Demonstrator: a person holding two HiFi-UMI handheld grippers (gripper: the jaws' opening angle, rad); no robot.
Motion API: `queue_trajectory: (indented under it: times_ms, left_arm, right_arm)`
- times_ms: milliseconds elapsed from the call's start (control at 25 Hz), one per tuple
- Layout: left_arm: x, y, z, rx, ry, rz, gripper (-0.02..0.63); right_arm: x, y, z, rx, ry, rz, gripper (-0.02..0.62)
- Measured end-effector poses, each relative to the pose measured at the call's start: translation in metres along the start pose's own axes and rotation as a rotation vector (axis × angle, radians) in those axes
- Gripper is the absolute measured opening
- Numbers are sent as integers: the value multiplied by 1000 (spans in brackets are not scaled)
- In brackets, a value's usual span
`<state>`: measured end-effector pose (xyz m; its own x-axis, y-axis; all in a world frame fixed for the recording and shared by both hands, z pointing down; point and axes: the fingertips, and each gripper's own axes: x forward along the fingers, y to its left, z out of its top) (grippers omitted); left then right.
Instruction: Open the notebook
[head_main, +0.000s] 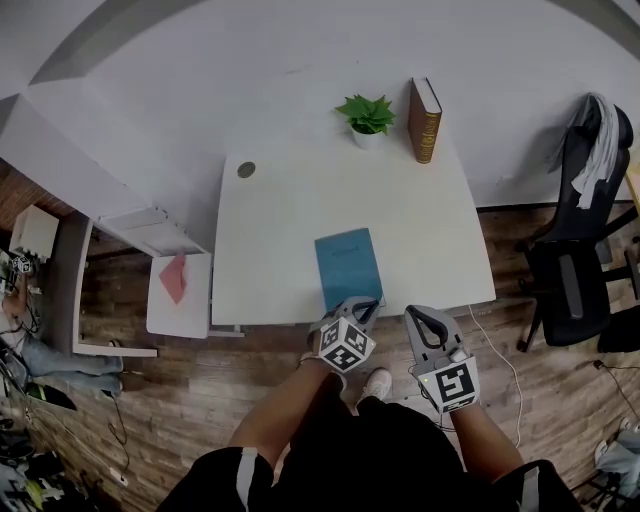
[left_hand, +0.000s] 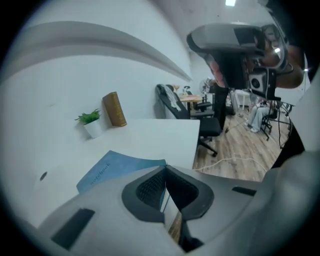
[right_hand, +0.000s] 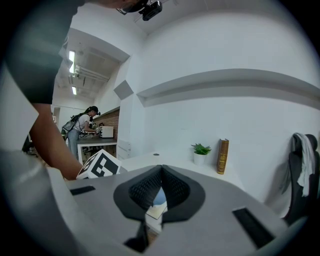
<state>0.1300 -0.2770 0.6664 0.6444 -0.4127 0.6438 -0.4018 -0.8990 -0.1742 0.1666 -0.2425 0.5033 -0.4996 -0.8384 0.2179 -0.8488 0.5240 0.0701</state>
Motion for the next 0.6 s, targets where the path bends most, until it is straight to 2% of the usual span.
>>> queue_trajectory:
  times_ms: [200,280,440,520,600]
  left_arm:
    - [-35,16,15,-140,-175,73,9]
    - [-54,25,21,-206,-260,119,8]
    - [-91,42,18,-324,-402,224,8]
    - [-106,47,8,-417,-461,260,6]
    - [-125,57,-5,-552,-540,299,6]
  right_arm:
    - [4,9,1,15,9,13,2]
    - [7,15,-1,2,28,27,2]
    - [19,27,5,-21,-1,66,2]
    - [24,33,6,-45,-5,86,2]
    - [28,39,7,-74,-7,106,2]
